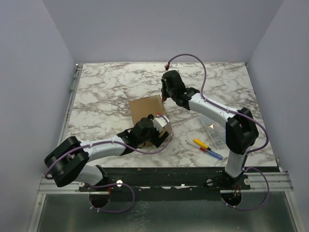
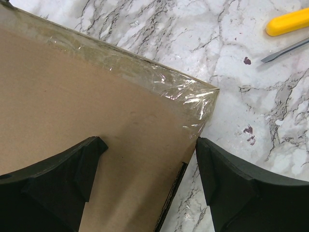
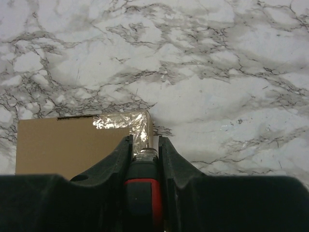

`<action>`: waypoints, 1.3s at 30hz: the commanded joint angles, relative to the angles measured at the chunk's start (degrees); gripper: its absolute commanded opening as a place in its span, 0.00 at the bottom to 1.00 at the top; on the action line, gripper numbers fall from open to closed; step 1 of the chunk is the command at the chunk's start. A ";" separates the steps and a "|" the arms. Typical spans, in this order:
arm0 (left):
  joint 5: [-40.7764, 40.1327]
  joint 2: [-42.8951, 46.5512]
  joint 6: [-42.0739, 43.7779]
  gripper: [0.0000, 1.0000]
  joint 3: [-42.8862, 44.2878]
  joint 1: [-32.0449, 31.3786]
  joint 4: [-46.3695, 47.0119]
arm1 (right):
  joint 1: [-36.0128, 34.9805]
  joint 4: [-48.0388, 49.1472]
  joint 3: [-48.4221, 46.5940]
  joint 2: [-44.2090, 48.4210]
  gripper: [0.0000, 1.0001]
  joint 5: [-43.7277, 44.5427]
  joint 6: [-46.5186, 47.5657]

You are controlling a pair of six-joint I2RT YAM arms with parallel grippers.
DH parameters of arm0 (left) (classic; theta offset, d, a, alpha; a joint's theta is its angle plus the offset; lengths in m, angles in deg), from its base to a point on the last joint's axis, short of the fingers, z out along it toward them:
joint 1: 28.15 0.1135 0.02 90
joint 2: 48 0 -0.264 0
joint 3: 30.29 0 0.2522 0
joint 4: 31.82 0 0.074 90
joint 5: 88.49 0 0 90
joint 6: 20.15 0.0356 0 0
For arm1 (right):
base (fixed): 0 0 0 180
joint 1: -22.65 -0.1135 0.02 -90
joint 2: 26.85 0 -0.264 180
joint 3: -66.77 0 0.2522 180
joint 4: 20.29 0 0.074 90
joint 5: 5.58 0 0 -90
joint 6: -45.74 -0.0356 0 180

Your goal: Unpack the express box

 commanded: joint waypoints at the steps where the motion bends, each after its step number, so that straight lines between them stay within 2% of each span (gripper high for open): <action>1: -4.81 -2.62 -1.46 0.85 0.50 0.49 -1.45 | -2.64 -9.91 -0.08 -0.26 0.00 -1.06 -3.20; 9: -5.91 -2.22 -2.04 0.85 0.56 0.49 -1.36 | -4.73 -14.35 -1.20 0.69 0.00 0.41 -4.45; 25: -7.40 -2.78 -1.70 0.84 0.60 0.49 -2.16 | -6.41 -19.10 3.57 5.95 0.00 1.37 -8.43; 31: -7.96 -2.28 -2.79 0.84 -0.15 0.50 -1.34 | -7.58 -24.80 2.86 7.91 0.00 2.36 -9.77; 39: -7.46 -3.23 -2.87 0.84 0.08 0.50 -1.08 | -9.34 -25.23 6.30 11.47 0.00 2.91 -10.00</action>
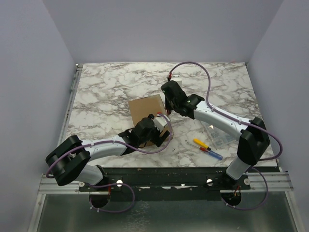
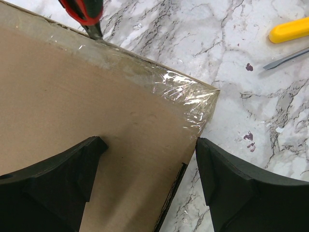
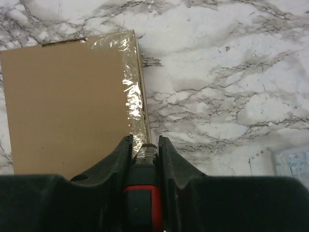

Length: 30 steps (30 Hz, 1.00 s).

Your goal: Unpack the express box

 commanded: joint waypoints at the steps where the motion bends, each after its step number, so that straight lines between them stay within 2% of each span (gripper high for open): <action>1: -5.93 -2.14 -1.42 0.84 -0.54 0.92 -1.69 | -3.37 -9.44 0.93 2.17 0.00 -3.02 -1.93; 13: -6.53 -2.05 -1.37 0.84 -0.44 0.94 -1.97 | -8.11 -14.64 0.92 3.95 0.00 -0.37 -6.72; 30: -6.24 -2.62 -1.66 0.83 -0.46 0.98 -1.84 | -12.22 -13.29 11.67 13.40 0.00 -0.23 -12.32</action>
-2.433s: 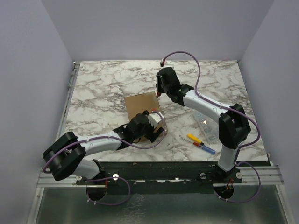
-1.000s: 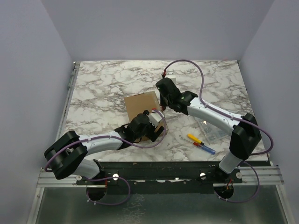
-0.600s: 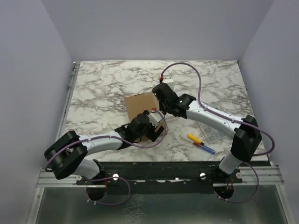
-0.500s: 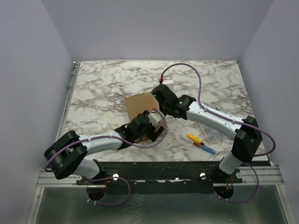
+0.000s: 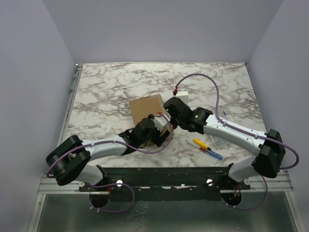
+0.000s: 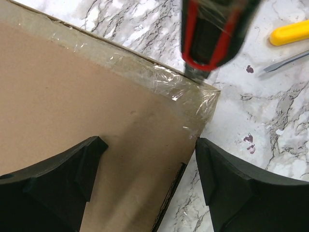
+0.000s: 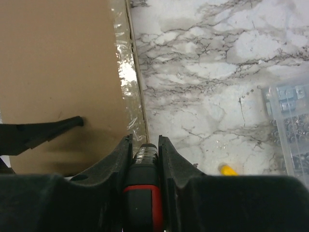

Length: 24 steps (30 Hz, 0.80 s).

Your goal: Unpack the express box

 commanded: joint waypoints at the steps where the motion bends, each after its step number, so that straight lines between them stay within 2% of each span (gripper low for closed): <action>1: -5.57 -2.46 -1.24 0.83 -0.45 1.25 -2.22 | -4.53 -3.92 2.41 1.47 0.00 -6.24 -3.46; 9: -5.54 -2.59 -1.28 0.83 -0.43 1.20 -2.19 | -7.37 -6.78 3.13 4.13 0.00 -4.44 -6.52; 18: -4.92 -2.82 -1.28 0.83 -0.32 1.26 -2.21 | -8.10 -1.20 9.16 11.74 0.00 -2.42 -7.35; 24: -4.48 -2.60 -0.80 0.83 -0.07 1.23 -2.56 | -8.21 0.20 9.72 14.36 0.00 0.05 -7.52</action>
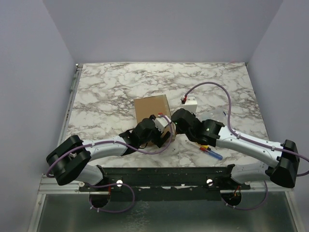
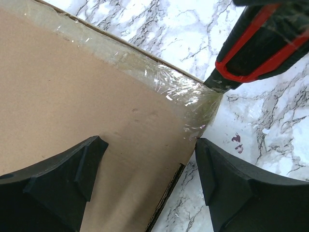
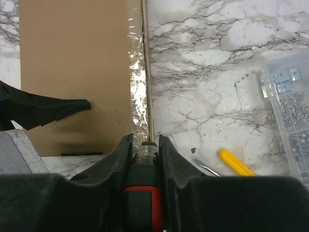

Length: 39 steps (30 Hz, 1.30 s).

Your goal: Unpack the express box

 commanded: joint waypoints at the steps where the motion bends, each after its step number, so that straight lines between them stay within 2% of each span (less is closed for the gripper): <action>1: -6.32 -2.04 -0.10 0.84 0.04 1.69 -3.59 | -2.53 -1.24 -1.34 2.64 0.00 -3.33 -2.69; 5: -6.94 1.13 1.35 0.90 1.35 1.68 -7.59 | -2.20 -3.18 -5.40 1.38 0.00 2.25 -1.04; 8: -7.11 5.70 -0.60 0.94 3.28 1.72 -12.74 | 0.64 -0.79 -7.61 1.09 0.00 1.12 4.18; 12: -7.26 12.30 -7.59 0.94 5.26 1.71 -18.48 | 9.42 4.19 -9.75 -0.06 0.00 -6.03 11.22; 15: -4.35 16.12 -15.99 0.93 5.23 1.71 -20.90 | 16.89 10.50 -10.87 -2.47 0.00 -13.66 16.20; 20: -1.13 18.72 -34.08 0.82 3.78 1.69 -22.58 | 27.73 19.48 -17.62 -12.92 0.00 -27.96 18.11; 23: 1.74 17.56 -41.64 0.76 2.29 1.56 -22.13 | 31.80 21.49 -25.48 -22.45 0.00 -37.12 16.95; 28: 1.69 16.53 -47.42 0.67 -1.48 1.19 -18.65 | 33.59 21.81 -41.51 -37.54 0.00 -44.81 15.01; 33: 0.21 15.26 -51.39 0.58 -5.51 0.76 -12.55 | 33.72 18.18 -56.86 -51.10 0.00 -47.31 12.54; 36: -2.26 12.35 -51.95 0.54 -5.50 0.68 -11.85 | 33.76 15.56 -60.98 -55.77 0.00 -46.53 11.87; 39: -4.57 8.68 -52.30 0.48 -4.58 0.80 -11.87 | 33.79 15.45 -60.11 -57.23 0.00 -47.06 11.73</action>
